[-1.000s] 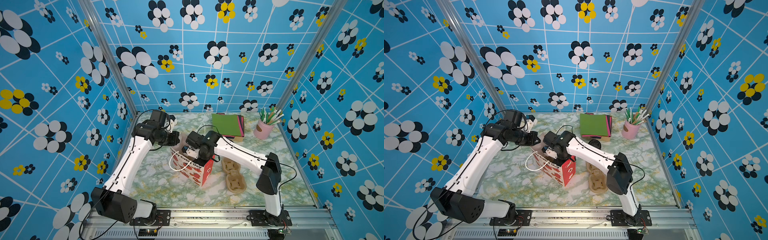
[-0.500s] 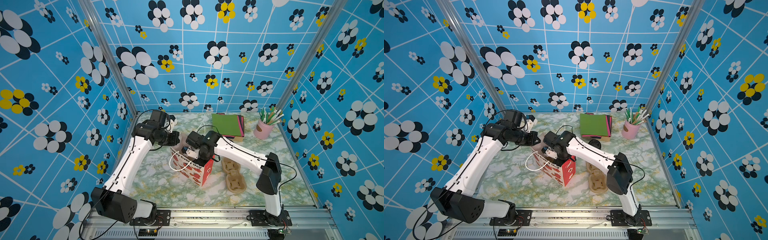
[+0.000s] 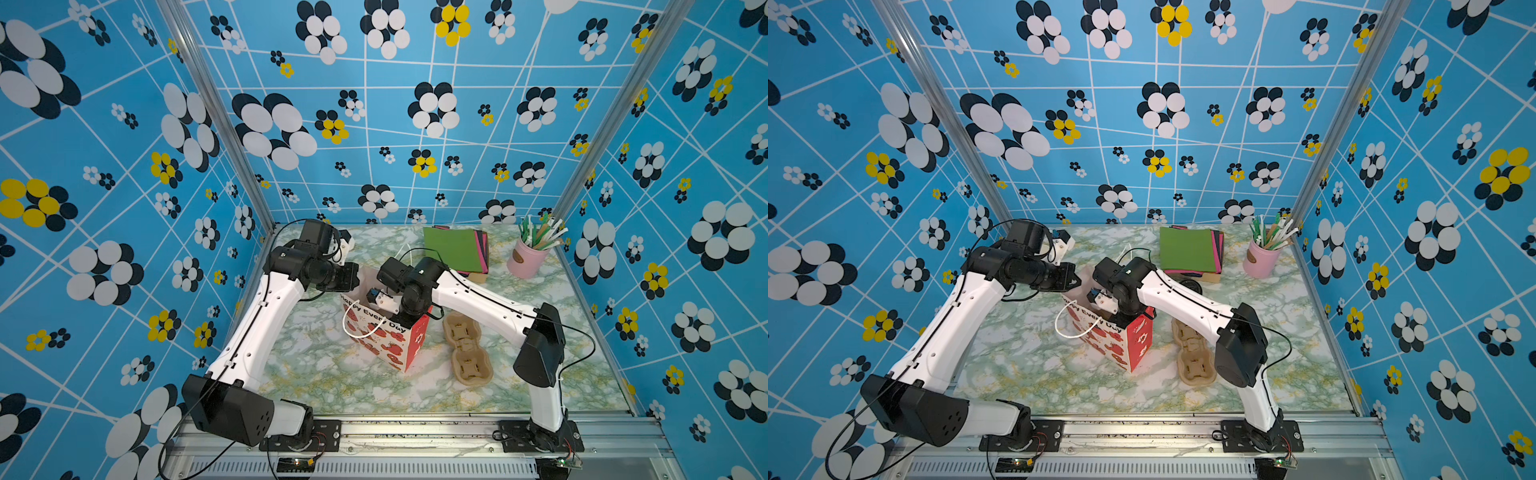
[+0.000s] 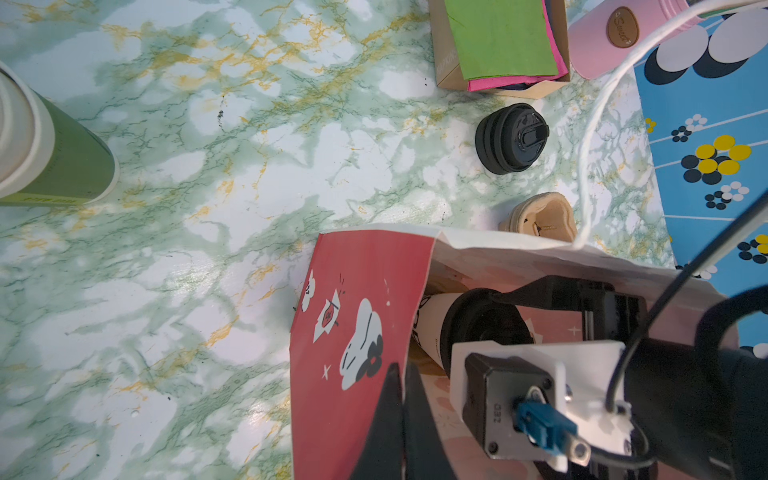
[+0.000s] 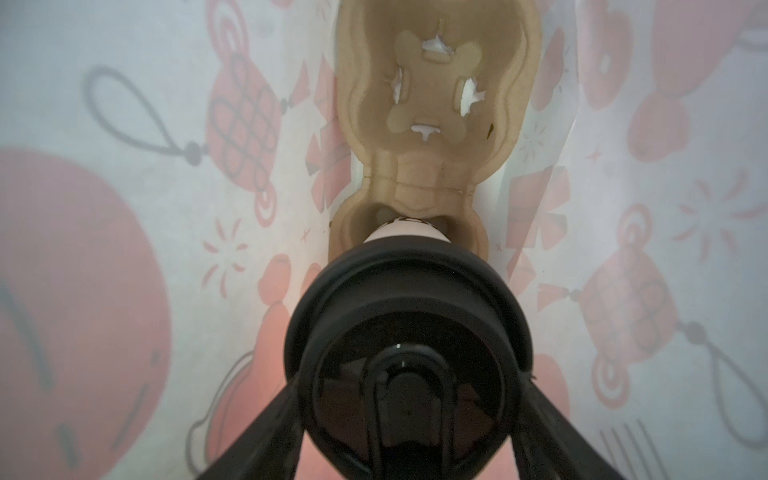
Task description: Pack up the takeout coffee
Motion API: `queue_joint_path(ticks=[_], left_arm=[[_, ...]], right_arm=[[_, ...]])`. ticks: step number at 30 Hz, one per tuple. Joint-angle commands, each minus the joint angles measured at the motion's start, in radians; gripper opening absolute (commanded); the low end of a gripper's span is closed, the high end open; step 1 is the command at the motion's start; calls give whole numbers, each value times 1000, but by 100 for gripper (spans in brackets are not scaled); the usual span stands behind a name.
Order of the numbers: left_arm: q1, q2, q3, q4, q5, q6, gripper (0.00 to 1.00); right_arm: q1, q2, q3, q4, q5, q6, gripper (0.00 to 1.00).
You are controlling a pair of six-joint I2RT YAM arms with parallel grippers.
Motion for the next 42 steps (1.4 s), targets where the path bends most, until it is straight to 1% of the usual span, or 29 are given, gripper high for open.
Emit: queue_joint_path(ticks=[1, 12, 24, 31, 42], left_arm=[[-4, -6, -5, -27, -25, 21, 0], [-5, -4, 1, -29, -26, 21, 0], [-5, -8, -1, -35, -30, 23, 0], [-6, -8, -1, -40, -32, 24, 0], [-19, -4, 7, -55, -46, 26, 0]], right_arm=[[-8, -48, -19, -20, -46, -6, 74], [-10, -37, -19, -28, -42, -6, 74], [-11, -44, -3, -38, -38, -1, 78], [-11, -51, 44, -48, -33, 5, 89], [-10, -44, 130, -72, -36, 11, 99]])
